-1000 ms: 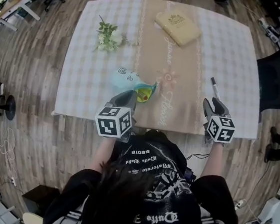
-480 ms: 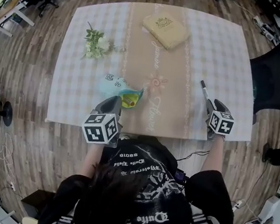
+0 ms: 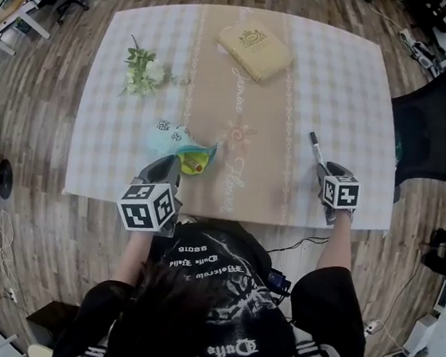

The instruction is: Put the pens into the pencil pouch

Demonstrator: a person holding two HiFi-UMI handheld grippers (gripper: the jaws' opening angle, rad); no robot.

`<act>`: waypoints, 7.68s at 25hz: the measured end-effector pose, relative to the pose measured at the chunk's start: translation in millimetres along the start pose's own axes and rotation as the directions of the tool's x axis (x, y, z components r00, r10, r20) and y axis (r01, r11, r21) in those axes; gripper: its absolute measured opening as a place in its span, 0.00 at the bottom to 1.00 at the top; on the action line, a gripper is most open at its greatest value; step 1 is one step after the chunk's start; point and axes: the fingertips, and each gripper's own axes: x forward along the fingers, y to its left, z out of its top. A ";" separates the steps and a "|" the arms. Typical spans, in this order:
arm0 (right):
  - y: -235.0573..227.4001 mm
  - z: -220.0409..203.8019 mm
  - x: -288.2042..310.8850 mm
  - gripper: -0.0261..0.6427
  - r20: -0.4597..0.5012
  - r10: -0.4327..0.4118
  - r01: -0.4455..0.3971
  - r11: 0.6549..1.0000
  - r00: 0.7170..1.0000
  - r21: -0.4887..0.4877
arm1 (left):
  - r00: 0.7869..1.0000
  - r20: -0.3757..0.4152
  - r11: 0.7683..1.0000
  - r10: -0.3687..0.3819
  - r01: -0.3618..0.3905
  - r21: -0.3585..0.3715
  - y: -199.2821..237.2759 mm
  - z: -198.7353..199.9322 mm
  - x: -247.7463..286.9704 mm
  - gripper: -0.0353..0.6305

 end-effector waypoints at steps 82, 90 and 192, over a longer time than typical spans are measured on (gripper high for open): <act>375.2 64.7 -41.9 0.16 -0.052 0.281 -0.247 0.722 0.958 -0.646 | 0.986 0.042 0.983 -0.159 0.162 -0.084 5.4 -19.2 -39.8 0.11; 398.3 79.7 -27.1 0.16 -0.062 0.315 -0.288 0.752 0.947 -0.592 | 0.983 0.023 0.980 -0.185 0.186 -0.077 0.6 -23.5 -40.9 0.11; 296.6 78.4 -130.1 0.05 0.564 0.136 -0.067 0.988 0.815 -0.142 | 0.918 0.380 0.984 -0.111 0.047 0.173 51.6 -8.8 -126.3 0.08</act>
